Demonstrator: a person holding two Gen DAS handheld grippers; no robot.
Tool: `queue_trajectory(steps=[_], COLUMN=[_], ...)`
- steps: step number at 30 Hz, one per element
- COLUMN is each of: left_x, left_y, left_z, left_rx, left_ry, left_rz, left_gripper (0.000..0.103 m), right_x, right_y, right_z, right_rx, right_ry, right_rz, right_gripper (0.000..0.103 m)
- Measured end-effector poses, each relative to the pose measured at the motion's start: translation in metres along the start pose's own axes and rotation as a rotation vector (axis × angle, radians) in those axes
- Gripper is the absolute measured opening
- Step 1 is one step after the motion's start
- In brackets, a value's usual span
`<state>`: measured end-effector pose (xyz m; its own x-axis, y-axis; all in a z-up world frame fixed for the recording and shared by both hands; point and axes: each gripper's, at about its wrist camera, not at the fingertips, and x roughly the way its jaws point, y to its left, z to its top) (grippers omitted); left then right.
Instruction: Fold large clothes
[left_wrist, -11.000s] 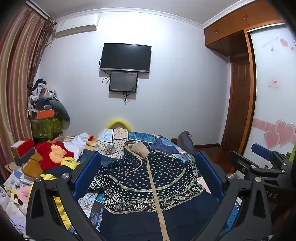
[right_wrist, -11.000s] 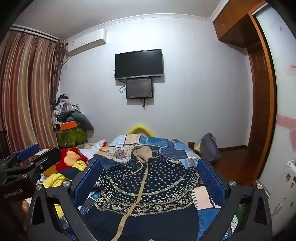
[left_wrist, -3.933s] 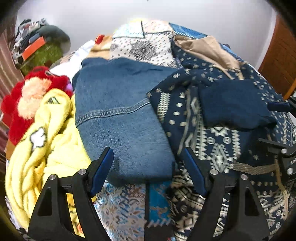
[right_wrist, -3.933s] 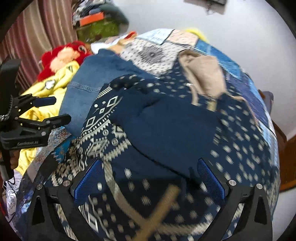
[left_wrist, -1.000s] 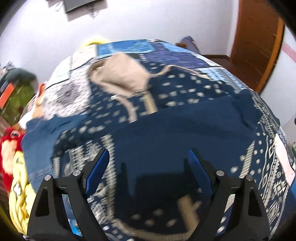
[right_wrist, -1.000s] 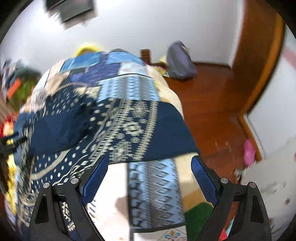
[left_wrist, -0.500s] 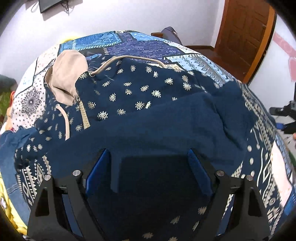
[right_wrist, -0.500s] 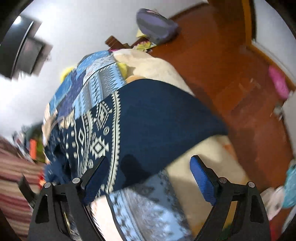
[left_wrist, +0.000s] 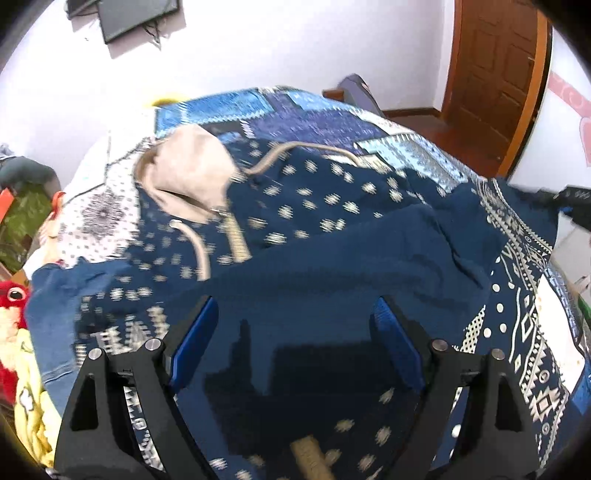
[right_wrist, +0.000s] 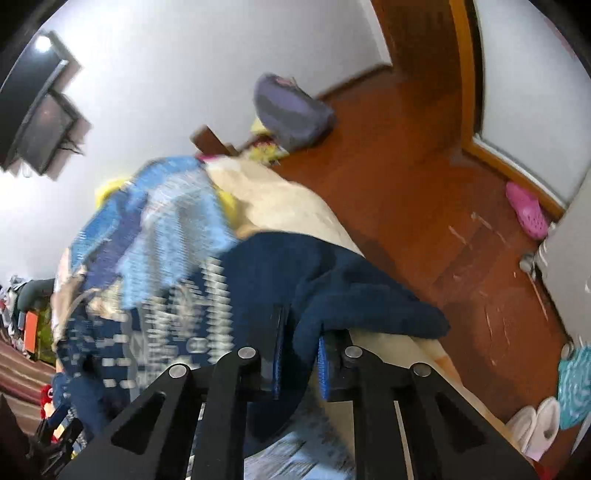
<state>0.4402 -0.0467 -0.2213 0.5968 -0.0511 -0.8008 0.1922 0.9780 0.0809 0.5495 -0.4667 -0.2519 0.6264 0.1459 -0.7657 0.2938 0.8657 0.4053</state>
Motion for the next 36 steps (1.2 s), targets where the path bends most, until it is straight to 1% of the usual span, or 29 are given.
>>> queue_trajectory(steps=[3, 5, 6, 8, 12, 15, 18, 20, 22, 25, 28, 30, 32, 33, 34, 36], left_x=[-0.018, -0.031, -0.037, -0.051, -0.076, -0.095, -0.112, -0.123, -0.129, -0.132, -0.13, -0.127, -0.125, -0.123, -0.122, -0.119], left_y=[0.011, 0.019, 0.021, 0.029, 0.043, 0.057, 0.073, 0.086, 0.097, 0.113, 0.127, 0.135, 0.142, 0.145, 0.147, 0.149], left_z=[-0.002, -0.004, -0.006, -0.009, -0.018, -0.028, -0.041, -0.053, -0.065, -0.084, -0.104, -0.115, -0.125, -0.13, -0.134, -0.14], left_rx=[-0.023, -0.032, -0.035, -0.049, -0.088, -0.092, -0.091, -0.09, -0.093, -0.099, -0.117, -0.138, -0.157, -0.165, -0.171, -0.177], left_ry=[-0.027, -0.046, -0.054, -0.074, -0.103, -0.128, -0.152, -0.163, -0.162, -0.143, -0.109, -0.085, -0.062, -0.05, -0.041, -0.029], left_rz=[0.01, 0.022, 0.026, 0.029, 0.008, 0.026, 0.058, 0.08, 0.099, 0.128, 0.141, 0.138, 0.133, 0.133, 0.135, 0.14], left_gripper=[0.087, 0.087, 0.087, 0.087, 0.087, 0.087, 0.087, 0.087, 0.087, 0.087, 0.087, 0.087, 0.087, 0.087, 0.087, 0.087], right_x=[-0.047, -0.076, -0.086, -0.1, -0.123, -0.126, -0.117, -0.104, -0.087, -0.047, -0.008, 0.014, 0.029, 0.031, 0.025, 0.018], right_y=[0.042, 0.072, 0.085, 0.109, 0.164, 0.207, 0.248, 0.275, 0.294, 0.316, 0.319, 0.315, 0.303, 0.299, 0.295, 0.292], right_z=[0.006, 0.011, 0.013, 0.016, 0.015, 0.002, -0.021, -0.044, -0.068, -0.113, -0.152, -0.179, -0.199, -0.204, -0.209, -0.215], right_rx=[-0.138, -0.204, -0.217, -0.232, -0.268, -0.297, -0.344, -0.377, -0.393, -0.411, -0.403, -0.394, -0.375, -0.364, -0.36, -0.366], right_ry=[-0.11, -0.147, -0.15, -0.142, -0.15, -0.125, -0.076, -0.023, 0.034, 0.141, 0.256, 0.315, 0.377, 0.367, 0.332, 0.333], right_rz=[0.051, 0.09, 0.11, 0.181, 0.247, 0.294, 0.311, 0.32, 0.326, 0.29, 0.237, 0.152, 0.086, 0.092, 0.104, 0.096], right_gripper=[0.009, 0.009, 0.009, 0.009, 0.009, 0.009, 0.009, 0.009, 0.009, 0.009, 0.009, 0.009, 0.01, 0.01, 0.01, 0.01])
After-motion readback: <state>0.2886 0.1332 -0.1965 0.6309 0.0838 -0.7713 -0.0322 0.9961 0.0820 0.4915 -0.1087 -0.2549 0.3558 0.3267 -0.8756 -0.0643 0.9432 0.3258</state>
